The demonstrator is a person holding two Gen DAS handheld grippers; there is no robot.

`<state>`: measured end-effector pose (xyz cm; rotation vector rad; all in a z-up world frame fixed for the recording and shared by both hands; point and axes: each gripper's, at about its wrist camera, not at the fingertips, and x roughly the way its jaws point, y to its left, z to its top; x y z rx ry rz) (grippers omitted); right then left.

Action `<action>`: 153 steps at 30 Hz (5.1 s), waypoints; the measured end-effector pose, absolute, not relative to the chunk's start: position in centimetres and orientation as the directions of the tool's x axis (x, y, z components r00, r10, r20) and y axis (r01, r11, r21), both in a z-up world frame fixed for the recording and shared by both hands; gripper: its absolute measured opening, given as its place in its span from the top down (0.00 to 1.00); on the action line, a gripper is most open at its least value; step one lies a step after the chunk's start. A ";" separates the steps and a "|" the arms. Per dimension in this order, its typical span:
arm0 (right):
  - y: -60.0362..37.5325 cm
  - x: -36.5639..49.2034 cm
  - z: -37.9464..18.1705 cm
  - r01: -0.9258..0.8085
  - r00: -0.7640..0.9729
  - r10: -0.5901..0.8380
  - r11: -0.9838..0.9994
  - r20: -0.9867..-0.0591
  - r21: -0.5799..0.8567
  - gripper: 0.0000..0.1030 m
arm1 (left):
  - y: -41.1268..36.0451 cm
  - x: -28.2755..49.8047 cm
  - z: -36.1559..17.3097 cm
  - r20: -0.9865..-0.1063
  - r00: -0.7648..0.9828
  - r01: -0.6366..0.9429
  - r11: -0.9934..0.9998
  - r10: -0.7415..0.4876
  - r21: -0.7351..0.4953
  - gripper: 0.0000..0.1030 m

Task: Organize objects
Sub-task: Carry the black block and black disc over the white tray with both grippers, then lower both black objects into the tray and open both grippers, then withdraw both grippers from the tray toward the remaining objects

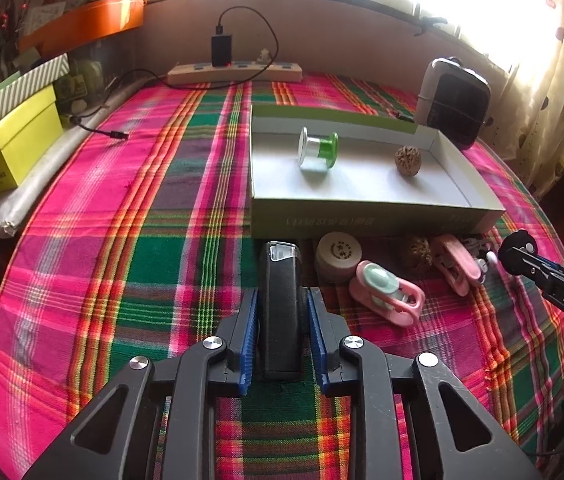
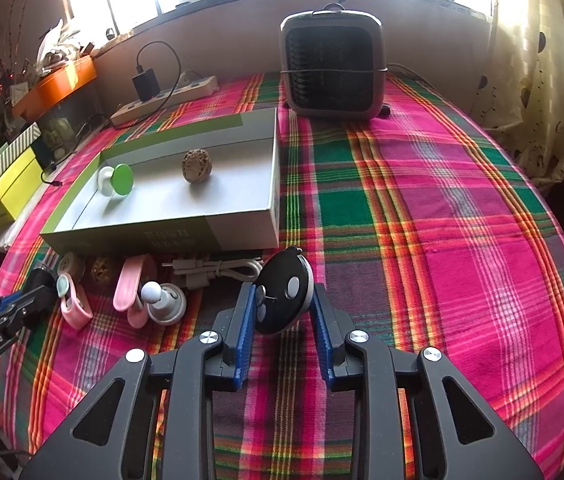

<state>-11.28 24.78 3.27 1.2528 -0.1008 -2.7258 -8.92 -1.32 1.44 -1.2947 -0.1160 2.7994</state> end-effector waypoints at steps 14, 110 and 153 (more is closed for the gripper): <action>24.5 -12.8 6.7 0.155 -0.689 -0.200 -0.980 -0.697 0.127 0.72 | -0.4 -10.6 5.1 -0.715 -0.687 -0.092 -0.992 0.130 -0.092 0.79; 19.5 -24.2 5.4 0.277 -0.614 -0.283 -0.951 -0.737 0.134 0.55 | 2.1 -18.6 3.5 -0.752 -0.643 -0.141 -0.987 0.146 -0.071 0.66; 22.4 -10.6 4.5 0.293 -0.651 -0.283 -0.950 -0.704 0.111 0.54 | 3.6 -9.3 3.6 -0.769 -0.616 -0.117 -0.985 0.171 -0.125 0.64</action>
